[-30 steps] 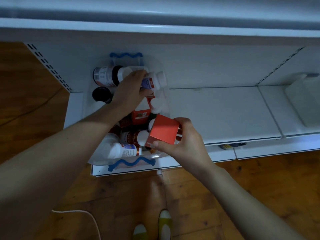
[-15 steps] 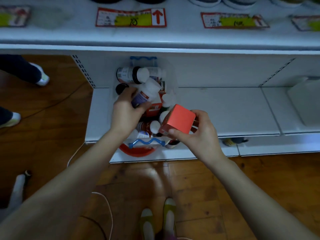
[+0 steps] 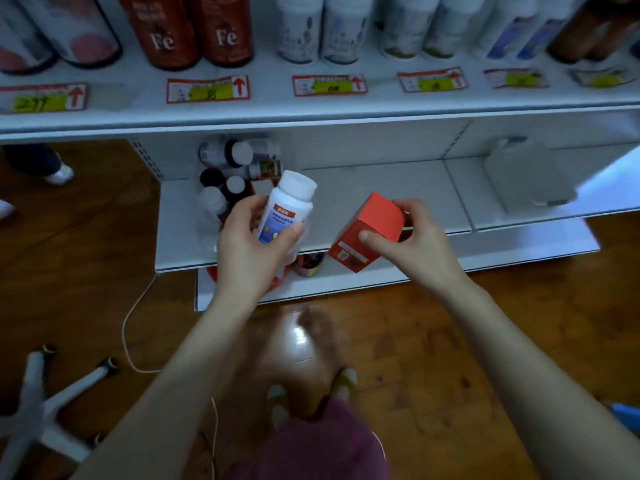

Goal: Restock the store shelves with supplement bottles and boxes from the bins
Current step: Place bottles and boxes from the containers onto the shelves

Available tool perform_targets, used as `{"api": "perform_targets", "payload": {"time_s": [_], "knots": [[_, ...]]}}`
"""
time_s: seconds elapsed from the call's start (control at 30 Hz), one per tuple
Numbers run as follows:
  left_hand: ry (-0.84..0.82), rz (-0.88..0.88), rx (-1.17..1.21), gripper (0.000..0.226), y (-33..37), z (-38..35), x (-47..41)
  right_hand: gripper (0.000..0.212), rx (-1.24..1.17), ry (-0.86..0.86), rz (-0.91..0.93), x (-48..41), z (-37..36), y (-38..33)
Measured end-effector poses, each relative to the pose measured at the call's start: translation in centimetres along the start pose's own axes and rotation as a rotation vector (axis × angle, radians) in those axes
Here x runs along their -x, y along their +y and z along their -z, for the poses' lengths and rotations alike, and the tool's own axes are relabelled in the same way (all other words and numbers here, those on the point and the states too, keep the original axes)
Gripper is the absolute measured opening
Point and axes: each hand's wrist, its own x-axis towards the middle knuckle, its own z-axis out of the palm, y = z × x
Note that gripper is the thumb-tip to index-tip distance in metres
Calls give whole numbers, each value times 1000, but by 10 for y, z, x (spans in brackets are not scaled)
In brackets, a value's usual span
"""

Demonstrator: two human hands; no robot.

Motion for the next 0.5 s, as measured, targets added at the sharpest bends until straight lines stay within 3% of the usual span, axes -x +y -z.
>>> {"api": "perform_targets", "payload": {"time_s": [0.13,0.3,0.4,0.5], "knots": [[-31,-57,-9,63,45,-17,15,48,11,30,-4,3,59,-7],[-50,-123,45,55,107,-68,24,42,-10,113,76,-1,139,4],[-40,-92,98,37,143,-107,31,42,-29,118,99,-10,189,20],[-38,-77,173,38,174,-144,34,47,-37,122,116,-20,233,33]]}}
